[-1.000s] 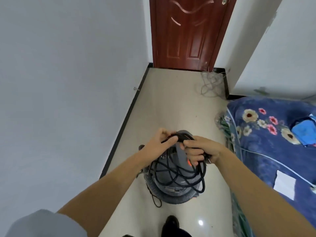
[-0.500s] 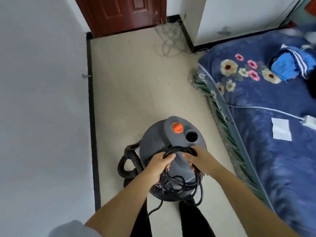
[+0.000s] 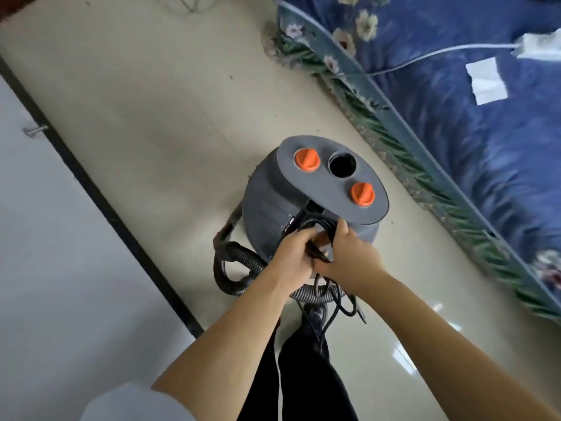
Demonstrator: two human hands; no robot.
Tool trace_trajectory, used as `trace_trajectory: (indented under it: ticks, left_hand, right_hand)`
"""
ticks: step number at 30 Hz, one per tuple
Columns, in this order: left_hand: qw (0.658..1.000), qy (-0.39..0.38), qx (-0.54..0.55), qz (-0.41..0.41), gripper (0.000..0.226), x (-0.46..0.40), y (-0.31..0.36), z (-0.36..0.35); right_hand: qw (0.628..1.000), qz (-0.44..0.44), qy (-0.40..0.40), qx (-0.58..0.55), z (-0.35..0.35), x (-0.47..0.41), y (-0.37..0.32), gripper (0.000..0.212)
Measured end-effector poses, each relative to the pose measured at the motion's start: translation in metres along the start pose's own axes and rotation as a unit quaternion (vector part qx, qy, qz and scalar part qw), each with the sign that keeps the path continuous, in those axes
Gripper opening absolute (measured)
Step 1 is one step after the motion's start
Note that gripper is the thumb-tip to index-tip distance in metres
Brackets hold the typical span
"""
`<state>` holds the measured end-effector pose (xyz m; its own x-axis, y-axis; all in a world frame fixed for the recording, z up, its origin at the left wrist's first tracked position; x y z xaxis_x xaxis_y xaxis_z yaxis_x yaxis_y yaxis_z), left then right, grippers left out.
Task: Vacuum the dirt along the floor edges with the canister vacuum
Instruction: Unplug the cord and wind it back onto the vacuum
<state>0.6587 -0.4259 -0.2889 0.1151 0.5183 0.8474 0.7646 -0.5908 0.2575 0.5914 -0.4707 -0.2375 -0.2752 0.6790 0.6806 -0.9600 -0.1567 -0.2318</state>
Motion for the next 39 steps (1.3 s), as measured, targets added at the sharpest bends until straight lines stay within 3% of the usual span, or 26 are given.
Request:
trace_trajectory:
  ticks: [2, 5, 8, 9, 11, 13, 16, 20, 24, 27, 30, 34, 35, 36, 39]
  left_hand:
    - [0.998, -0.031, -0.046, 0.018, 0.027, -0.004, -0.011, -0.009]
    - [0.981, -0.005, -0.192, 0.034, 0.026, -0.006, -0.030, -0.014]
    - [0.902, 0.015, -0.430, 0.043, 0.056, 0.003, -0.026, -0.011]
    - [0.861, 0.020, -0.507, 0.035, 0.058, 0.006, -0.017, -0.006]
    - [0.792, 0.011, -0.610, -0.011, 0.040, 0.011, 0.006, 0.000]
    - [0.775, 0.036, -0.624, -0.093, 0.029, 0.019, 0.040, 0.006]
    - [0.748, 0.145, -0.616, -0.198, 0.024, 0.016, 0.094, 0.030]
    - [0.749, 0.084, -0.641, -0.145, 0.027, -0.030, 0.098, 0.031]
    - [0.708, 0.038, -0.696, -0.115, 0.030, -0.053, 0.089, 0.020]
    - [0.682, -0.007, -0.725, -0.091, 0.030, -0.059, 0.089, 0.016]
    - [0.632, -0.056, -0.766, -0.104, 0.033, -0.061, 0.091, 0.013]
    - [0.470, -0.044, -0.873, -0.124, 0.038, -0.067, 0.088, 0.018]
    - [0.456, -0.029, -0.878, -0.141, 0.035, -0.066, 0.089, 0.018]
    - [0.460, -0.011, -0.874, -0.159, 0.032, -0.064, 0.092, 0.018]
    - [0.526, 0.055, -0.828, -0.189, 0.026, -0.056, 0.112, 0.030]
  right_hand:
    - [0.999, -0.030, 0.021, -0.019, -0.009, 0.003, 0.015, 0.053]
    - [0.997, -0.064, 0.046, -0.021, -0.022, 0.009, 0.039, 0.043]
    - [0.996, -0.083, 0.034, 0.025, -0.029, -0.001, 0.049, 0.036]
    - [0.995, -0.087, 0.030, 0.044, -0.030, -0.006, 0.049, 0.033]
    - [0.992, -0.092, 0.031, 0.081, -0.029, -0.016, 0.043, 0.023]
    - [0.989, -0.091, 0.027, 0.113, -0.029, -0.023, 0.034, 0.023]
    - [0.986, -0.078, 0.028, 0.147, -0.035, -0.031, 0.022, 0.034]
    - [0.978, -0.082, 0.034, 0.188, -0.047, -0.042, 0.012, 0.040]
    - [0.976, -0.137, 0.010, 0.170, -0.054, -0.049, 0.011, 0.042]
    - [0.984, -0.158, 0.011, 0.086, -0.053, -0.056, 0.003, 0.036]
    - [0.987, -0.154, 0.035, -0.009, -0.051, -0.061, -0.004, 0.032]
    - [0.994, -0.075, 0.050, -0.065, -0.047, -0.064, -0.009, 0.035]
    - [0.996, -0.058, 0.039, -0.057, -0.046, -0.064, -0.008, 0.039]
    - [0.997, -0.045, 0.034, -0.051, -0.042, -0.063, -0.006, 0.042]
    - [0.991, -0.042, 0.062, -0.111, -0.028, -0.052, 0.005, 0.042]
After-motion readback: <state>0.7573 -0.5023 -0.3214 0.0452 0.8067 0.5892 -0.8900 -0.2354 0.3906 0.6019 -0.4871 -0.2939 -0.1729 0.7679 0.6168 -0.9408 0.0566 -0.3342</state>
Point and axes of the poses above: each hand's wrist, its own x-axis away from the middle knuckle, its own z-axis out of the back of the hand, y = z × x, the point moved 8 cm from there along -x, towards the middle knuckle, and after that the axes turned 1 degree about -x, right-handed, at the moved point
